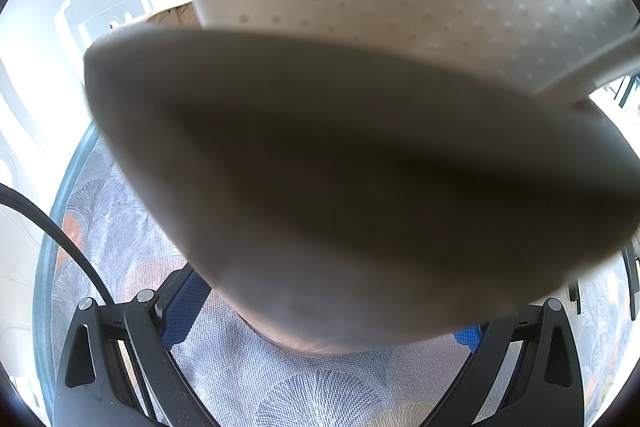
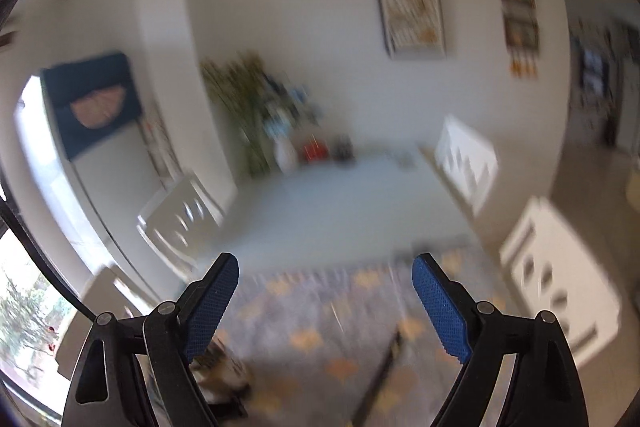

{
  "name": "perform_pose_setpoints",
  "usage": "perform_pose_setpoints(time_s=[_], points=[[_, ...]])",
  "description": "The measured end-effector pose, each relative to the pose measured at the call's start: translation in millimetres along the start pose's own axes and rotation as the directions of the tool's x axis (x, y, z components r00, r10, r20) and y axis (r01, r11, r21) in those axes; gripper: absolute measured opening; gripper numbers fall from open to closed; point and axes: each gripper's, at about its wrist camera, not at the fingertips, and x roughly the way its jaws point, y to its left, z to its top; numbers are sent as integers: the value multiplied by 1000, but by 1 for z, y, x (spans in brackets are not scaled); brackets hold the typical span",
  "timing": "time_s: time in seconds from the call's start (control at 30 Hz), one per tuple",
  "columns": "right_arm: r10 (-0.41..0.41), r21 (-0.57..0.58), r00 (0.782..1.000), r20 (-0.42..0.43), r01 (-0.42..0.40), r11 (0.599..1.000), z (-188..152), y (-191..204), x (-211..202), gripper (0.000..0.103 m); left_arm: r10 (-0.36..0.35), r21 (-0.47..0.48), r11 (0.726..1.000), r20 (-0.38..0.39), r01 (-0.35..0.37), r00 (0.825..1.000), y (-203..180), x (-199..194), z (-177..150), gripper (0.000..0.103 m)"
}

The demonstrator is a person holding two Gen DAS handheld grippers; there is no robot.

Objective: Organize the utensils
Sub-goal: 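Move the right tool to the remaining black chopsticks, then close the right tool on one black chopstick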

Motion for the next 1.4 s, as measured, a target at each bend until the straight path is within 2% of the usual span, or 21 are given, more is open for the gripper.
perform_pose_setpoints(time_s=[0.07, 0.1, 0.23, 0.27, 0.33, 0.43, 0.57, 0.63, 0.67, 0.73, 0.83, 0.87, 0.97, 1.23, 1.27, 1.4], points=[[-9, 60, 994, -106, 15, 998, -14, -21, 25, 87, 0, 0, 1000, 0, 0, 1000, 1, 0, 0, 100], [-10, 113, 983, -182, 31, 993, -26, -37, 44, 87, 1, 0, 1000, 0, -1, 1000, 0, 0, 0, 100], [-13, 238, 937, -349, 102, 966, -63, -81, 90, 87, 0, 0, 1000, 0, 0, 1000, 2, 0, 0, 100], [-4, 267, 924, -383, 115, 957, -74, -91, 101, 87, 2, 0, 1000, 0, -2, 1000, 5, 0, -1, 100], [18, 303, 911, -411, 118, 946, -88, -102, 111, 87, 5, 1, 1000, 0, -5, 1000, 6, 1, -1, 100], [-13, 277, 891, -453, 155, 948, -105, -112, 128, 87, 6, 1, 1000, 0, -6, 1000, 5, 0, -2, 100], [-60, 247, 882, -467, 195, 949, -120, -120, 151, 82, 6, 1, 1000, 0, -6, 1000, 5, 0, -2, 100], [-34, 267, 890, -455, 172, 948, -127, -124, 163, 59, 6, 1, 1000, 0, -6, 1000, 5, 0, -2, 100], [-39, 263, 887, -460, 177, 948, -130, -124, 169, 50, 7, 2, 1000, 0, -7, 1000, 4, 0, -2, 100], [-60, 239, 872, -486, 199, 950, -137, -124, 184, 43, 6, 2, 1000, -1, -6, 1000, 4, 0, -2, 100], [-36, 229, 863, -504, 174, 958, -146, -121, 201, 39, 7, 2, 1000, 0, -7, 1000, 4, 0, -2, 100], [-38, 222, 860, -508, 174, 959, -148, -120, 205, 36, 6, 1, 1000, 0, -6, 1000, 5, 0, -2, 100], [-43, 197, 850, -526, 171, 965, -153, -116, 218, 34, 7, 2, 1000, 0, -7, 1000, 4, 0, -2, 100], [-99, 117, 823, -559, 196, 974, -162, -108, 246, 24, 6, 2, 1000, 0, -6, 1000, 5, 0, -2, 100], [-96, 116, 829, -550, 190, 975, -162, -107, 246, 24, 6, 1, 1000, 0, -6, 1000, 4, 0, -2, 100], [-120, 68, 831, -543, 186, 980, -163, -101, 249, 23, 6, 1, 1000, 0, -6, 1000, 5, 0, -2, 100]])
